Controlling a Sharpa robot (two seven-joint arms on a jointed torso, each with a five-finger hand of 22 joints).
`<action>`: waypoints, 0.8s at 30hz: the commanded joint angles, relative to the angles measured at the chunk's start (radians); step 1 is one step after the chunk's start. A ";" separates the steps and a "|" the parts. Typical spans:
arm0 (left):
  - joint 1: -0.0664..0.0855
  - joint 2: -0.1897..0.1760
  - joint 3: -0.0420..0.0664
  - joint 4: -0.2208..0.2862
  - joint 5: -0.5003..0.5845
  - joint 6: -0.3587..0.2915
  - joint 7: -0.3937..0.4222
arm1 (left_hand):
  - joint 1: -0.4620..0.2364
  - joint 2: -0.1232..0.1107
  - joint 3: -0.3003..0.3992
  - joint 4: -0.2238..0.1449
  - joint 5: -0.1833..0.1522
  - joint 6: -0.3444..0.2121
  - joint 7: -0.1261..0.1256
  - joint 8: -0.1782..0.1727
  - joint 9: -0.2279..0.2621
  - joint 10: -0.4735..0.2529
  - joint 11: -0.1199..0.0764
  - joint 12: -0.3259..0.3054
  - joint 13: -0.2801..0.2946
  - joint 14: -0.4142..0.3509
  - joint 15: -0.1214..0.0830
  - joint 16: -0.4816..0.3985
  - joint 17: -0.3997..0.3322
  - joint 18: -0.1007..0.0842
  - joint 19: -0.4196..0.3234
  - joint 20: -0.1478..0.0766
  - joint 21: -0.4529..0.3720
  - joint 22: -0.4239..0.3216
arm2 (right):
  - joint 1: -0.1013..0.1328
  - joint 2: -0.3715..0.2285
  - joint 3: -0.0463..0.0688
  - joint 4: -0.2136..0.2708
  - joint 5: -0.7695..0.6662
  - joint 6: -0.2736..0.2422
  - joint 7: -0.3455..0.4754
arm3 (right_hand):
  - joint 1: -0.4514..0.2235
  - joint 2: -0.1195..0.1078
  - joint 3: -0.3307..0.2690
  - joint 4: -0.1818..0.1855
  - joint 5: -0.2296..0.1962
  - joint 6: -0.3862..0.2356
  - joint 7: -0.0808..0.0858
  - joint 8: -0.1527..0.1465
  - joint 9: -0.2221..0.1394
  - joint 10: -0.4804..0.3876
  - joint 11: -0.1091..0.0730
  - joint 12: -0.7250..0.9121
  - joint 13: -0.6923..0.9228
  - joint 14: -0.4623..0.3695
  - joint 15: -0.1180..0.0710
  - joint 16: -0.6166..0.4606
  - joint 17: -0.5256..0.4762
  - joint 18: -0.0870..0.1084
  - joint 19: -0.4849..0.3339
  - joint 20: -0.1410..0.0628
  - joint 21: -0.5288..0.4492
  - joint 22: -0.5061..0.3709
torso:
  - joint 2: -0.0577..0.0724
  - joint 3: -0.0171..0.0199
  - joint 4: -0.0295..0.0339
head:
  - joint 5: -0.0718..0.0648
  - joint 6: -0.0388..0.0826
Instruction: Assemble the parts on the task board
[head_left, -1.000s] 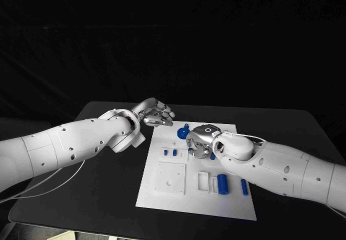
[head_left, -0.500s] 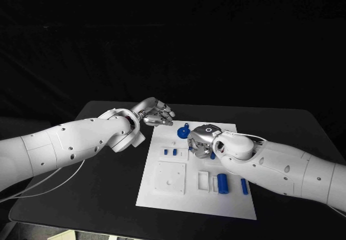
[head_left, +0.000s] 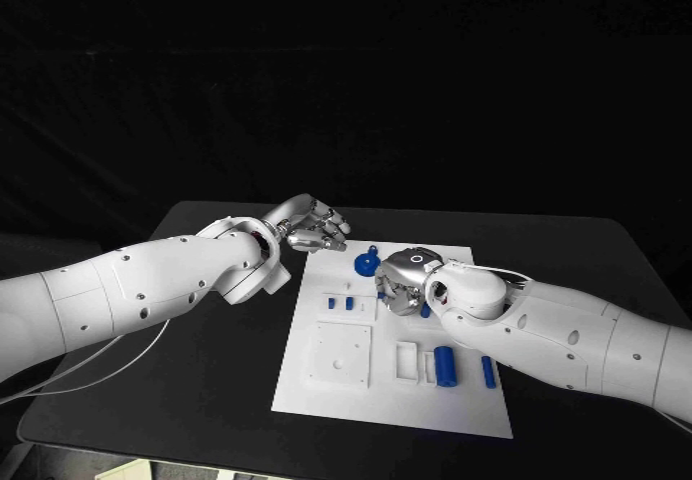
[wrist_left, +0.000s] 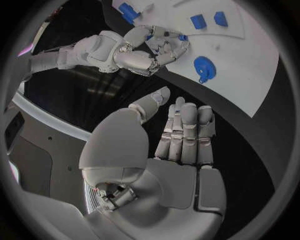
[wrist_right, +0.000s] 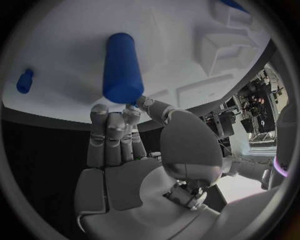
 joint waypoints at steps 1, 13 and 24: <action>0.001 -0.001 0.001 0.009 0.045 0.017 0.008 | 0.003 -0.002 0.002 0.004 0.004 0.003 0.007 0.005 -0.001 0.000 0.007 -0.005 -0.001 0.008 0.000 0.006 0.000 0.033 0.003 -0.031 0.003 0.000 | -0.001 -0.001 0.000 0.001 -0.014 -0.020 -0.017 | 0.005 0.004 0.002 -0.008 -0.005 0.070 0.000 0.006 0.002 -0.093 -0.018 0.006 -0.002 0.003 -0.008 0.007 0.002 0.023 -0.001 -0.002 0.005 0.021 | 0.000 -0.0003 0.0002 | -0.001 0.001; 0.001 -0.006 0.000 0.011 0.197 0.038 0.010 | -0.015 0.000 -0.007 0.017 0.001 0.009 0.003 0.016 -0.003 0.017 0.001 0.000 0.003 0.010 -0.005 0.008 0.000 0.032 0.003 -0.033 0.003 0.000 | -0.001 -0.010 0.001 0.004 0.056 -0.066 -0.028 | 0.003 0.008 0.010 -0.012 -0.005 0.082 -0.004 0.014 0.008 -0.093 -0.022 0.011 -0.008 0.004 -0.011 0.005 0.001 0.023 -0.003 -0.001 0.007 0.019 | -0.001 0.0002 0.0011 | -0.001 0.003; 0.001 -0.010 -0.002 0.005 0.343 0.075 -0.062 | -0.068 -0.008 -0.030 0.058 -0.022 0.011 0.001 0.027 -0.009 0.048 -0.009 0.009 0.010 0.016 -0.015 0.009 -0.002 0.029 0.008 -0.040 0.002 -0.001 | -0.001 -0.044 0.016 0.047 0.073 -0.102 -0.030 | 0.002 0.007 0.013 -0.015 -0.005 0.084 -0.006 0.016 0.010 -0.092 -0.024 0.013 -0.011 0.005 -0.013 0.004 0.001 0.023 -0.002 -0.001 0.008 0.018 | -0.001 0.0011 -0.0009 | 0.000 0.015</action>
